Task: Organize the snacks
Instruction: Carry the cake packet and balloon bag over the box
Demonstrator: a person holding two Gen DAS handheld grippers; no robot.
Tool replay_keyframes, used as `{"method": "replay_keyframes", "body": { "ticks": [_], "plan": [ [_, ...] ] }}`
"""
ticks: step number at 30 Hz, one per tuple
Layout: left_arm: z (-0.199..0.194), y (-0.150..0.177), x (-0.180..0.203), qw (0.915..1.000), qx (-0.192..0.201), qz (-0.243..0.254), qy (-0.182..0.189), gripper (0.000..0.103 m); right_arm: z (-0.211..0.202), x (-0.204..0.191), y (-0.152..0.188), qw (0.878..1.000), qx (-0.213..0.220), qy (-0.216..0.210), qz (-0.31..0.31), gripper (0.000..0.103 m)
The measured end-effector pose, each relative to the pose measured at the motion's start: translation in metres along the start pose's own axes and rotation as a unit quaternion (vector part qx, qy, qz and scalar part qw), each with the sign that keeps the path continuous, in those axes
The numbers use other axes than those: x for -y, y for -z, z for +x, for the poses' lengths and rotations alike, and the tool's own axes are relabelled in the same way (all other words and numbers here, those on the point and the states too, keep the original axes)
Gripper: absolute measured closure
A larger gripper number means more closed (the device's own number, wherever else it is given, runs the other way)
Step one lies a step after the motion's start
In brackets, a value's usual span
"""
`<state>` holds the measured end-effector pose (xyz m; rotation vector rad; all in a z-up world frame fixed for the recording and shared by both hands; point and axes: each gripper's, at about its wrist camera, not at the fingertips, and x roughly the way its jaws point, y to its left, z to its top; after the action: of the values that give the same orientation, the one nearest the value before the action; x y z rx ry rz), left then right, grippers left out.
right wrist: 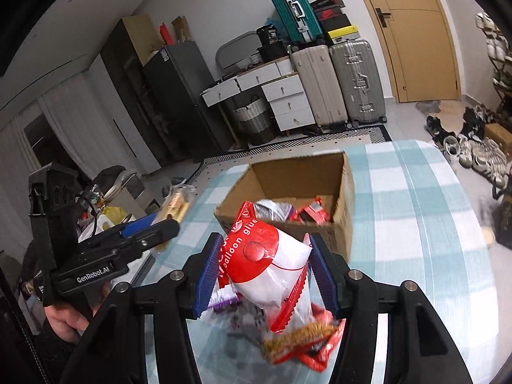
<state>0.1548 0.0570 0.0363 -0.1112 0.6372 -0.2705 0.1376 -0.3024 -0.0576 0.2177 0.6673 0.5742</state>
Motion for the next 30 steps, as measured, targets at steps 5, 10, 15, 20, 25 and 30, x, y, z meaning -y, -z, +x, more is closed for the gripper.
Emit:
{"method": "replay_keyframes", "body": {
  "ticks": [5, 10, 15, 20, 25, 30],
  "plan": [
    [0.014, -0.027, 0.005, 1.0, -0.003, -0.004, 0.004, 0.048, 0.014, -0.001, -0.025, 1.0, -0.001, -0.008, -0.001, 0.048],
    [0.028, -0.052, 0.007, 0.9999, 0.0, 0.012, -0.008, 0.048, 0.029, 0.003, -0.05, 1.0, -0.004, -0.008, 0.005, 0.048],
    [0.05, -0.078, 0.005, 0.9998, -0.007, 0.013, -0.015, 0.048, 0.046, 0.006, -0.071, 1.0, -0.008, -0.005, 0.003, 0.048],
    [0.079, -0.101, -0.007, 0.9997, -0.021, 0.003, -0.009, 0.048, 0.065, 0.009, -0.096, 1.0, -0.01, 0.0, -0.002, 0.048],
    [0.109, -0.121, -0.012, 0.9993, -0.03, 0.014, -0.013, 0.048, 0.078, 0.011, -0.117, 1.0, -0.006, 0.005, -0.01, 0.048],
    [0.143, -0.132, -0.019, 0.9988, -0.048, 0.008, -0.01, 0.048, 0.098, 0.016, -0.126, 1.0, -0.01, 0.015, -0.014, 0.048]
  ]
}}
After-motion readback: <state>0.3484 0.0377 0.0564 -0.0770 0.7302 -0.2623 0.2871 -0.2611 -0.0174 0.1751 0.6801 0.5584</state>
